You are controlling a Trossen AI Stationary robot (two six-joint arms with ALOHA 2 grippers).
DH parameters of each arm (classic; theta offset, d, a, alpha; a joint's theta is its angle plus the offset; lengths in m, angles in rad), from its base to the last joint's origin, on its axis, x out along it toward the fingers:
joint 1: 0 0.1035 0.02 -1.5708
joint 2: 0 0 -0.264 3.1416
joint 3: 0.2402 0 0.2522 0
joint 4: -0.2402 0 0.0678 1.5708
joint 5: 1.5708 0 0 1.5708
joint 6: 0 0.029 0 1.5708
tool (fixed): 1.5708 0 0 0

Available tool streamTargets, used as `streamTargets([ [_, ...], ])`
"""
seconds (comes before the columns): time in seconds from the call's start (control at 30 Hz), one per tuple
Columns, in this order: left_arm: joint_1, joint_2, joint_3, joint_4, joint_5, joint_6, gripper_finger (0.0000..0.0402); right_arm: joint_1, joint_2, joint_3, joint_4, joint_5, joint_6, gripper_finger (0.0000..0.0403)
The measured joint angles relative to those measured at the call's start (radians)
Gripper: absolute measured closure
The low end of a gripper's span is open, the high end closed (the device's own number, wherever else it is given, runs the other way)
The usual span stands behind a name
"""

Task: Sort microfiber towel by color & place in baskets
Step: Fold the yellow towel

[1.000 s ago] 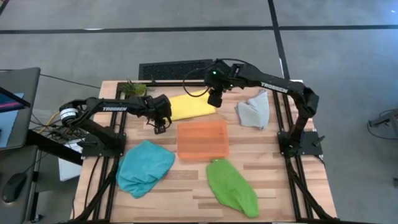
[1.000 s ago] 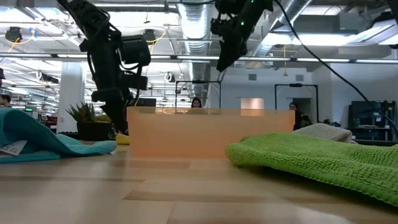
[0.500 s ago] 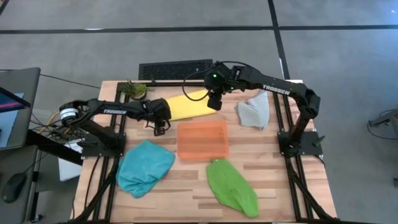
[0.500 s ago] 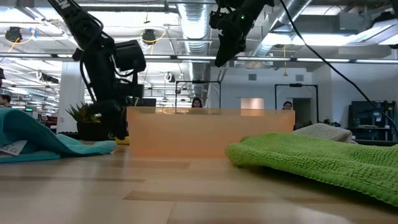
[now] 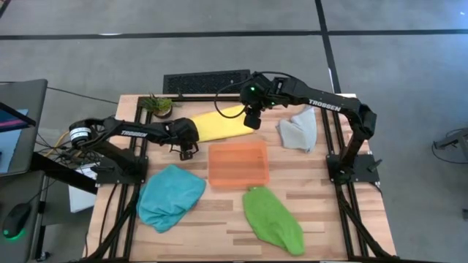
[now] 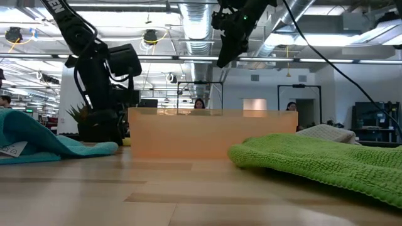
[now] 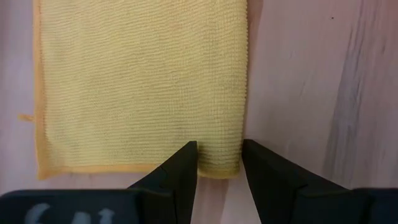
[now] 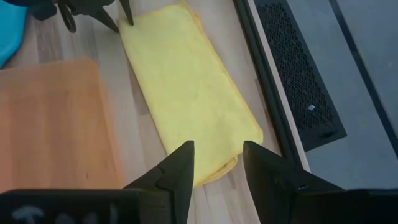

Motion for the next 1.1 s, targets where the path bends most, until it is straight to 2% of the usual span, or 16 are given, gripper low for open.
streamTargets([
  [0.23,-0.001,0.000,-0.026,0.042,-0.018,-0.008,0.0291,0.000,0.000,0.000,0.000,0.000,0.027,0.0241],
  [0.47,-0.001,0.003,-0.028,0.045,-0.004,-0.024,0.0381,0.000,0.000,0.000,0.000,0.000,0.026,0.0241],
  [0.53,-0.001,0.003,-0.028,0.048,-0.006,-0.046,0.0395,0.000,0.000,0.000,0.000,0.000,0.026,0.0241],
  [0.73,0.000,0.008,0.017,-0.020,-0.005,-0.076,0.0399,0.000,0.001,0.000,-0.015,0.000,0.033,0.0241],
  [1.1,0.002,0.007,0.222,-0.172,-0.065,0.073,0.0399,0.000,-0.030,0.000,-0.048,0.004,0.050,0.0241],
])
